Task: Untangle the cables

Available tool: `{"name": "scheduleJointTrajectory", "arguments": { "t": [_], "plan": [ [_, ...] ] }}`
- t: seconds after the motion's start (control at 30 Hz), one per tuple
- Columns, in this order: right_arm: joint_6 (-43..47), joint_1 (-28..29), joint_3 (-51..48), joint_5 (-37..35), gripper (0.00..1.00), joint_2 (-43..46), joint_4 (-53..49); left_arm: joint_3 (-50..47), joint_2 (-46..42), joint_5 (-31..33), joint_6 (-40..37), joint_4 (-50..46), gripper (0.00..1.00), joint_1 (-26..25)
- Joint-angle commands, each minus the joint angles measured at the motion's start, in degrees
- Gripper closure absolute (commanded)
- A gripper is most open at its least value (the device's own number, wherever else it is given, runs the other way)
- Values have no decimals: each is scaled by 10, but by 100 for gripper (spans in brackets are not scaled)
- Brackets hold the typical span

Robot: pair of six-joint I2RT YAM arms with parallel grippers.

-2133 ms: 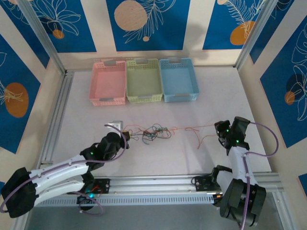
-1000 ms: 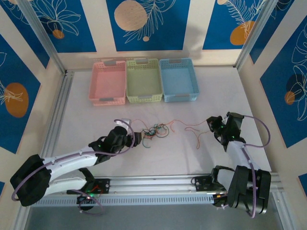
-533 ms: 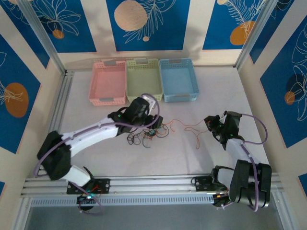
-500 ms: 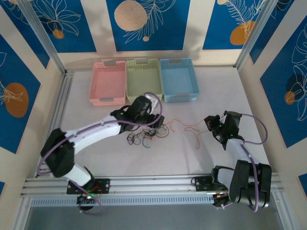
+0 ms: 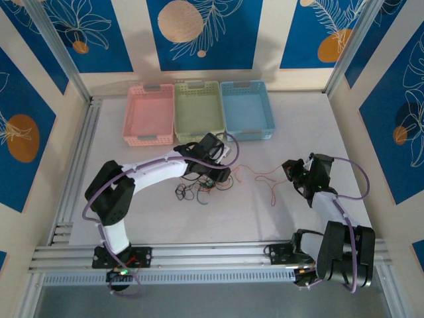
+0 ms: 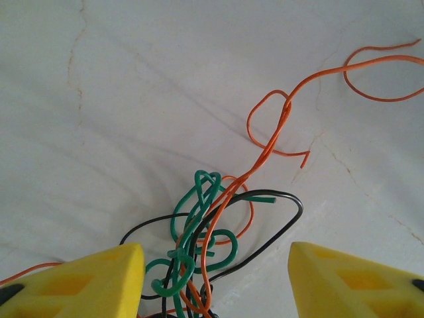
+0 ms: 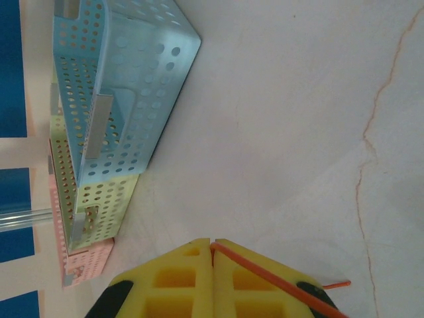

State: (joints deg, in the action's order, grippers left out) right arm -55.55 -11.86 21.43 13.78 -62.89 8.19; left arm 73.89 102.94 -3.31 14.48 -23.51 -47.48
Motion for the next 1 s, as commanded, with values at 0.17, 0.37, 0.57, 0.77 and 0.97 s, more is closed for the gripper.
{"name": "scheduleJointTrajectory", "arguments": {
  "t": [0.17, 0.37, 0.57, 0.77, 0.97],
  "plan": [
    [-3, -4, 9, 9, 100, -1, 3, -13, 10, -25, 6, 15, 53, 24],
    [-4, -4, 9, 9, 100, -3, 3, -16, 19, -26, 5, 19, 52, 27],
    [-4, -4, 10, 10, 100, -4, 4, -19, 25, -33, 6, 26, 53, 28],
    [-4, -4, 10, 10, 100, -5, 4, -24, 26, -33, 6, 31, 60, 29],
    [-5, -4, 10, 10, 100, -6, 4, -24, 21, -32, 10, 35, 72, 29]
  ]
}}
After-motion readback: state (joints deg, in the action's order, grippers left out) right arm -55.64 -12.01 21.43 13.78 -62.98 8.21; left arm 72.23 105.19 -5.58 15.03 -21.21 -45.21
